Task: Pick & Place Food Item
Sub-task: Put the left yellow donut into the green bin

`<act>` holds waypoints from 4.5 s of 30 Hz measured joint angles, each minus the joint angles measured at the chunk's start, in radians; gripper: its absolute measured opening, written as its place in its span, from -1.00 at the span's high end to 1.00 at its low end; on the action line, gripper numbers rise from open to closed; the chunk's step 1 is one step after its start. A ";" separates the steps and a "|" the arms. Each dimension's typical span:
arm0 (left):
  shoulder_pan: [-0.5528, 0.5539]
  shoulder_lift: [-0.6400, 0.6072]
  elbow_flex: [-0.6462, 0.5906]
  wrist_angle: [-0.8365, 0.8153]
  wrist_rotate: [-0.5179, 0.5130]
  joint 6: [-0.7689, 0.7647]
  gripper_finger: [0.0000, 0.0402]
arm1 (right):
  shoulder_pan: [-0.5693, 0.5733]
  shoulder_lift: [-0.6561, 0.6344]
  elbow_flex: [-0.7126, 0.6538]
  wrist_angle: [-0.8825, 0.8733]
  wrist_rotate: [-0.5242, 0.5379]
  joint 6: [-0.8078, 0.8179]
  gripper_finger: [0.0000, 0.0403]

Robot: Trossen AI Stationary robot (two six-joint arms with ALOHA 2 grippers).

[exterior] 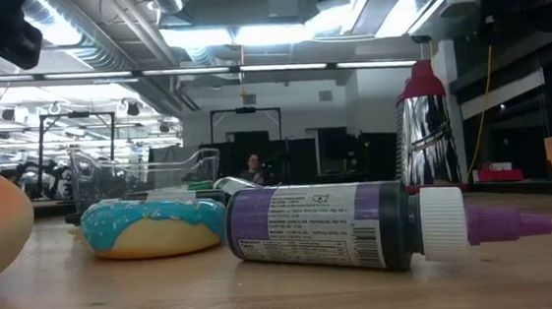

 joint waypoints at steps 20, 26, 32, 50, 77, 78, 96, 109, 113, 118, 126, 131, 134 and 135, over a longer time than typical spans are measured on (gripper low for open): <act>0.000 0.000 0.000 -0.030 -0.606 -0.013 -0.25 | 0.000 0.000 0.000 0.037 0.456 0.191 -0.04; 0.002 0.000 0.000 -0.096 -0.495 0.059 -0.25 | 0.000 0.000 0.000 0.041 0.418 0.190 -0.04; 0.019 -0.001 0.000 -0.072 -0.513 0.058 -0.25 | 0.000 0.000 0.000 0.094 0.418 0.183 -0.04; 0.033 0.000 0.000 -0.135 -0.386 0.193 -0.25 | -0.002 0.000 0.000 0.287 0.408 -0.021 -0.04; 0.459 0.761 0.326 -0.321 0.408 -0.177 -0.25 | -0.002 0.000 0.000 0.292 0.395 0.030 -0.04; 0.465 0.812 0.358 -0.358 0.411 -0.181 -0.25 | -0.002 0.000 0.000 0.289 0.395 0.030 -0.04; 0.428 1.402 0.737 -0.749 0.666 -0.253 -0.25 | -0.001 0.000 0.000 0.280 0.395 0.059 -0.04; 0.352 1.401 0.743 -0.772 0.716 -0.391 -0.25 | -0.001 0.000 0.000 0.280 0.394 0.059 -0.04; 0.336 1.408 0.744 -0.772 0.684 -0.422 -0.25 | -0.001 0.000 0.000 0.280 0.394 0.059 -0.04; 0.336 1.453 0.734 -0.784 0.638 -0.437 -0.25 | -0.001 0.000 0.000 0.280 0.394 0.059 -0.04; 0.335 1.529 0.738 -0.773 0.645 -0.407 -0.12 | -0.002 0.000 0.000 0.277 0.394 0.060 -0.04; 0.333 1.532 0.737 -0.770 0.646 -0.384 0.27 | -0.001 0.000 0.000 0.277 0.394 0.060 -0.04; 0.333 1.533 0.737 -0.769 0.664 -0.383 0.55 | -0.002 0.001 0.000 0.277 0.394 0.061 -0.04; 0.333 1.533 0.737 -0.770 0.671 -0.384 0.64 | -0.001 0.000 0.000 0.277 0.394 0.061 -0.04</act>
